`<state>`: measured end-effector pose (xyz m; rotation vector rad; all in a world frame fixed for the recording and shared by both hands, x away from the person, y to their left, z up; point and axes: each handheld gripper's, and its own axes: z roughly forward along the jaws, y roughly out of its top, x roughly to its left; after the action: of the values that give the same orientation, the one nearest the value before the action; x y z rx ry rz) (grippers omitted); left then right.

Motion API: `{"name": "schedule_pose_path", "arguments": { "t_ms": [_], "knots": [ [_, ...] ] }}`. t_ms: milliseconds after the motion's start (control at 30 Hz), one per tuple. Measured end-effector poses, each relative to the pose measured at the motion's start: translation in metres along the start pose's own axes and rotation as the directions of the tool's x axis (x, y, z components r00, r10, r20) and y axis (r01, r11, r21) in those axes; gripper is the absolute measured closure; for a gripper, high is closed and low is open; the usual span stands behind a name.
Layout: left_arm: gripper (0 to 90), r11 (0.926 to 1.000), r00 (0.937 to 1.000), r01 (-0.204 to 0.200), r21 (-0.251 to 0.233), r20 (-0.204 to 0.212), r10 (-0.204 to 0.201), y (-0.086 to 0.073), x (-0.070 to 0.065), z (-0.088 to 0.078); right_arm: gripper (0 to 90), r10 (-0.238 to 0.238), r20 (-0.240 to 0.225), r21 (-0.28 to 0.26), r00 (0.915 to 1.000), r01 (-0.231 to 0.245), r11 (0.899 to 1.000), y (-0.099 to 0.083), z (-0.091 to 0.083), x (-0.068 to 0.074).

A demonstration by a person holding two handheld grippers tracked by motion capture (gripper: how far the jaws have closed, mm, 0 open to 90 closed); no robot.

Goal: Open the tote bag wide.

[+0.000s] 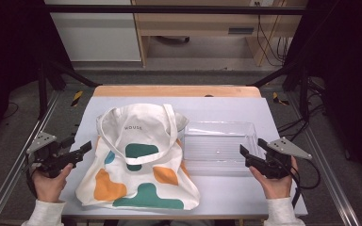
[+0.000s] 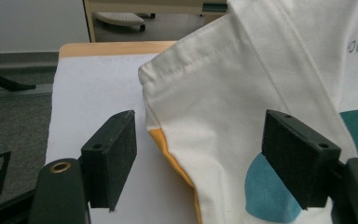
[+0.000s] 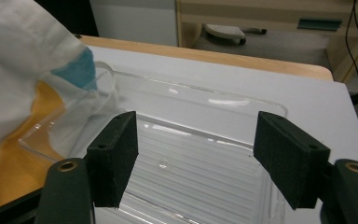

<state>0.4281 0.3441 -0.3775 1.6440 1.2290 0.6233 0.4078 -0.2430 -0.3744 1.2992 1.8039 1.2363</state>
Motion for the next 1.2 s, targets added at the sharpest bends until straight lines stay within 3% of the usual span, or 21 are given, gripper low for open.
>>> {"name": "schedule_pose_path", "arguments": {
  "t_ms": [200,600,967,1200],
  "knots": [
    [27.5,0.9997,0.9997,-0.013,-0.022,0.019,0.013,0.006,-0.008,-0.005,32.3,-0.009,-0.052,-0.028,0.9986,0.008,1.0,0.008,-0.002,0.015],
    [29.2,0.9988,0.9988,-0.029,-0.04,0.038,0.031,0.018,-0.025,-0.011,33.5,-0.04,-0.142,-0.023,0.9891,0.037,0.999,0.02,0.008,0.048],
    [31.7,0.998,0.9984,-0.039,-0.05,0.038,0.041,0.029,-0.031,-0.01,35.7,-0.073,-0.204,-0.061,0.9764,0.061,0.996,0.038,0.018,0.072],
    [31.8,0.9973,0.9978,-0.057,-0.046,0.032,0.059,0.037,-0.035,-0.005,36.3,-0.084,-0.218,-0.071,0.9723,0.07,0.995,0.046,0.023,0.08]
  ]
}}
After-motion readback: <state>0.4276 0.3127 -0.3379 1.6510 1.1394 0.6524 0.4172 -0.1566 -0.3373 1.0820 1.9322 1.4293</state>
